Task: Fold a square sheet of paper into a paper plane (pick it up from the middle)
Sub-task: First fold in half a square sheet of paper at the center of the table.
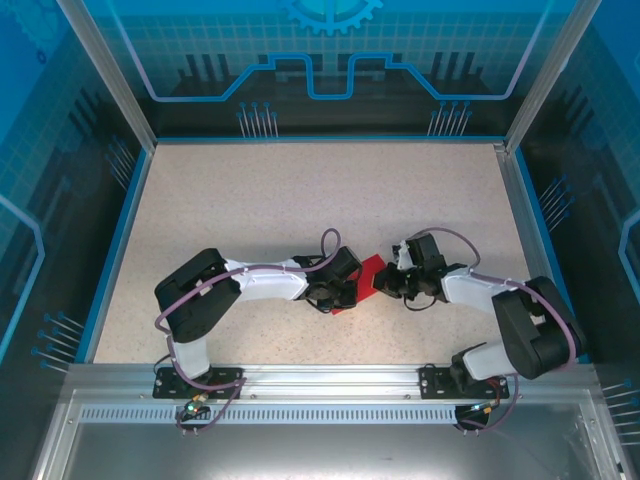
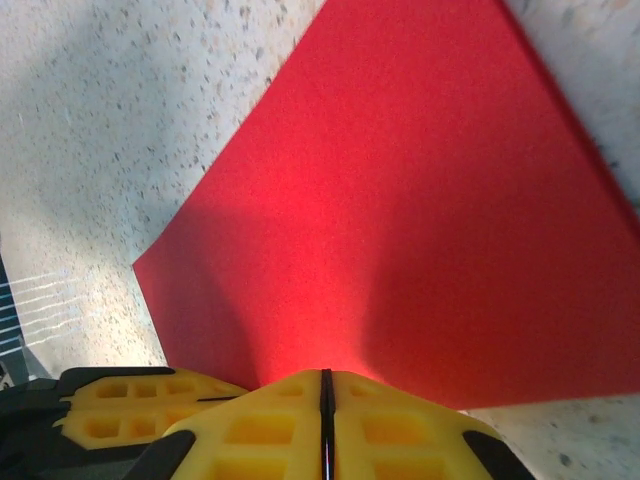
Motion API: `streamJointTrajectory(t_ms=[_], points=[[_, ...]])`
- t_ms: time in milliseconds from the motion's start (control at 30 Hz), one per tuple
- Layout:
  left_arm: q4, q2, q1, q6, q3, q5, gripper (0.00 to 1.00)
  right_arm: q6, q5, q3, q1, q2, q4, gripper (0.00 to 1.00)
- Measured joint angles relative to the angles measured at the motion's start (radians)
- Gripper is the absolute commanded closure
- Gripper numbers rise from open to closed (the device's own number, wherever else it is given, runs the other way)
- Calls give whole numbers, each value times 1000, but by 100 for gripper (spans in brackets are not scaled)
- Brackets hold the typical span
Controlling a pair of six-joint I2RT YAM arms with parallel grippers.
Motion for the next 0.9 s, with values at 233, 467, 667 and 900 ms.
streamJointTrajectory(t_ms=[233,467,667,900], points=[[-14,0,0,19,7,0,100,2,-15,4,2,70,14,92],[14,0,4,25,38,42,99,-5,-19,18,2,89,12,92],[55,5,14,25,74,50,99,-10,-19,23,2,92,9,92],[73,36,29,25,60,56,100,-13,-20,27,2,97,6,93]])
